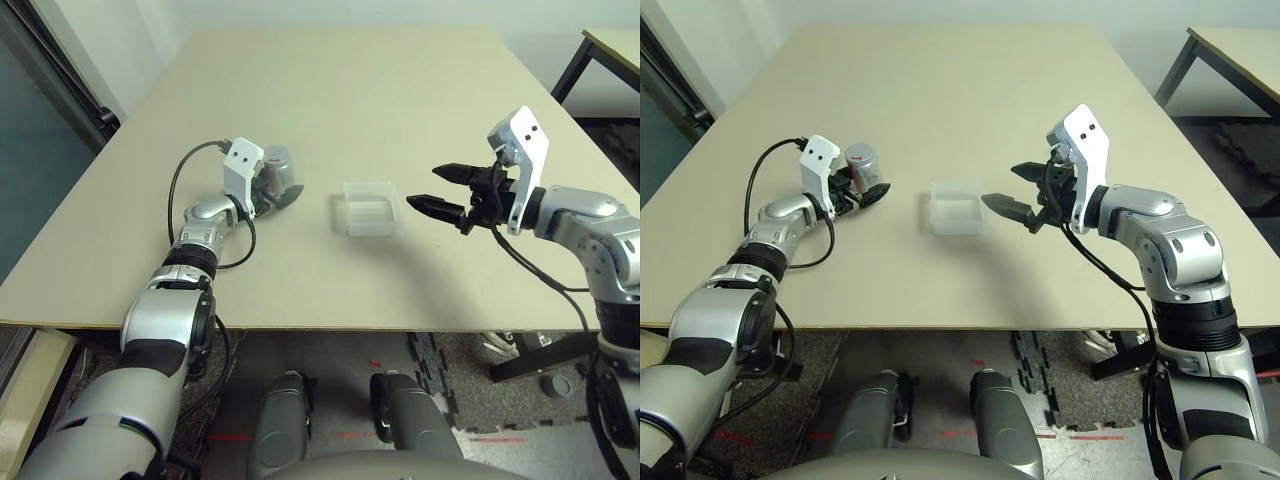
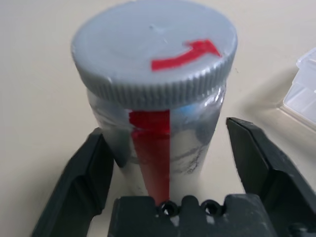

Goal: Pour the medicine from the bottle into the box.

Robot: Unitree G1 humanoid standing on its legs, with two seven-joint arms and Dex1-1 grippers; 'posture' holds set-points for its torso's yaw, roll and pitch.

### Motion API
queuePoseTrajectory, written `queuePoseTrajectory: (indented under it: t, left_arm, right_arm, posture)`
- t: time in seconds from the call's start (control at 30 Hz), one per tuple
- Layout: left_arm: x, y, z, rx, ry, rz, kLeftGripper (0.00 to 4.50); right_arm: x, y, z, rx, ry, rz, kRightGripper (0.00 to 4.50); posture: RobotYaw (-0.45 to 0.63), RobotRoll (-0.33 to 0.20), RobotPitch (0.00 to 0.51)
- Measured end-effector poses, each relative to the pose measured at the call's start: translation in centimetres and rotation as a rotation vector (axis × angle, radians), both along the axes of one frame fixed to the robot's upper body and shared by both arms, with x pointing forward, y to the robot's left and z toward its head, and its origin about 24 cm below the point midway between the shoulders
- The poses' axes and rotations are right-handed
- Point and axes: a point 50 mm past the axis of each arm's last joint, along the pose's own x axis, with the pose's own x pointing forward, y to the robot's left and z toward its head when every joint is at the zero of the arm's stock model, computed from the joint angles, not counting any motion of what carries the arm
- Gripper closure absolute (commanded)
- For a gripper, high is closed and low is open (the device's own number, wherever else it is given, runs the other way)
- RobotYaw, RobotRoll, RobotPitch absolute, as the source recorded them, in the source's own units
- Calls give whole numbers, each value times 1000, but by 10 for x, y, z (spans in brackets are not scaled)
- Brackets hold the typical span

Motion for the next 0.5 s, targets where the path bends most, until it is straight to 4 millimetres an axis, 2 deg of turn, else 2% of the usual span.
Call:
queuePoseTrajectory:
  t: [0.07, 0.1, 0.37, 0.5]
  left_arm:
    - [0, 1, 0, -4, -1, 14, 1793]
    - [0, 2, 0, -5, 0, 18, 2030]
    - [0, 5, 0, -33, 12, 37, 2036]
    - [1, -3, 10, -57, 23, -84, 2036]
  right_arm:
    - [0, 0, 0, 0, -1, -4, 0]
    - [0, 0, 0, 1, -1, -5, 0]
    - [0, 1, 1, 6, -1, 2, 0]
    - [1, 0, 6, 0, -4, 34, 0]
  posture:
    - [-47, 0, 80]
    - [-46, 0, 79]
    - [-28, 0, 83]
    - [-10, 0, 87]
